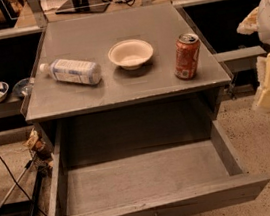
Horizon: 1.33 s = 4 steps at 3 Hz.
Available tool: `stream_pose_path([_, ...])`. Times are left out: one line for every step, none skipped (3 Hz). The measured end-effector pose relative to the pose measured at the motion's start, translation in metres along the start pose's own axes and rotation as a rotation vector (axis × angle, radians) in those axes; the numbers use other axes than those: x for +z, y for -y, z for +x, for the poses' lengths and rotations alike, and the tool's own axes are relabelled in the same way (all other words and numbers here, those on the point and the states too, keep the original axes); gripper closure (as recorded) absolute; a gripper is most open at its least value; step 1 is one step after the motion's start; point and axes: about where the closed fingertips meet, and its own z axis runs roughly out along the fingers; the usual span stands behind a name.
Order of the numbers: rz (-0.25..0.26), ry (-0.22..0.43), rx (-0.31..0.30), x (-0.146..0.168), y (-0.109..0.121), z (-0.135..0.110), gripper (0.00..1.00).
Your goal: Place blue plastic bottle into top drawer
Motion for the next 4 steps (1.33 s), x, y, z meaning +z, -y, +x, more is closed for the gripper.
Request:
stream_pose_path([0.0,0.0,0.0,0.0,0.0,0.0,0.0])
stream_pose_path([0.048,0.054,-0.039,0.008,0.009,-0.026,0.0])
stream_pose_path([0.057,0.051,-0.041,0.009,0.01,-0.026,0.0])
stream_pose_path([0.096,0.099,-0.069,0.016,0.033,-0.062,0.0])
